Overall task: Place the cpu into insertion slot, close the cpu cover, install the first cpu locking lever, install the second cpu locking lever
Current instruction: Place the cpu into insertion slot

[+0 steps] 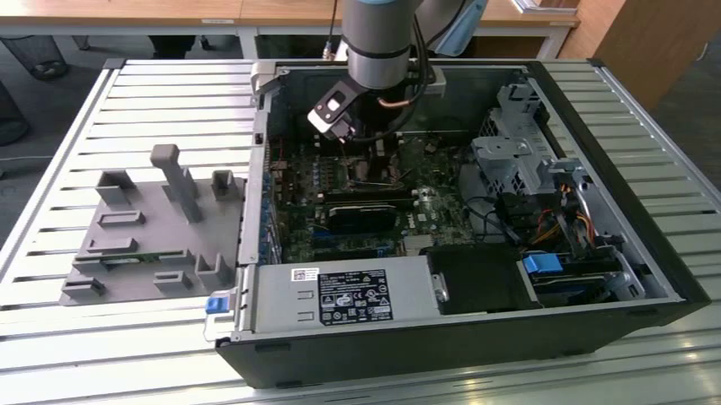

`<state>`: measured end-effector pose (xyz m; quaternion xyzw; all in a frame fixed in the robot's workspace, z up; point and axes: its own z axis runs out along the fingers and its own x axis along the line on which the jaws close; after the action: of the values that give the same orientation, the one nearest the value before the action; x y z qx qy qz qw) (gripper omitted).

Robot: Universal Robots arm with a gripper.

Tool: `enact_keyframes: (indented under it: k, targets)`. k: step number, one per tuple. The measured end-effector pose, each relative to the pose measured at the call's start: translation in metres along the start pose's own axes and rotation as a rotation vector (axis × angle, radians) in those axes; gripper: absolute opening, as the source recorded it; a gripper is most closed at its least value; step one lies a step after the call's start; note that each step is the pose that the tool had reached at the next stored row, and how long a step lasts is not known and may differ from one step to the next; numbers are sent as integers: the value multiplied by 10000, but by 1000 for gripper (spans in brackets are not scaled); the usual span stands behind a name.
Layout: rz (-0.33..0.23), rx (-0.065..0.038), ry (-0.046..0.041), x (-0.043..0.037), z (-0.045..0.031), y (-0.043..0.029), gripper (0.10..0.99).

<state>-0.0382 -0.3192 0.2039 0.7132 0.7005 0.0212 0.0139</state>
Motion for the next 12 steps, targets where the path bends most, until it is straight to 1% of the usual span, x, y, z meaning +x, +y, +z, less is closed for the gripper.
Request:
enact_keyframes:
  k: [1, 2, 4, 5, 8, 10, 11, 12]
  targets:
    - [0, 0, 0, 0, -5, 0, 416]
    - [0, 1, 0, 0, -9, 0, 416]
    - [0, -1, 0, 1, -16, 1, 302]
    - [0, 0, 0, 1, -20, 1, 302]
    - [0, 0, -1, 0, -32, 2, 125]
    - [0, 0, 0, 1, -38, 2, 125]
    - [0, 0, -1, 1, -41, 2, 106]
    - [0, 0, -1, 1, -44, 2, 106]
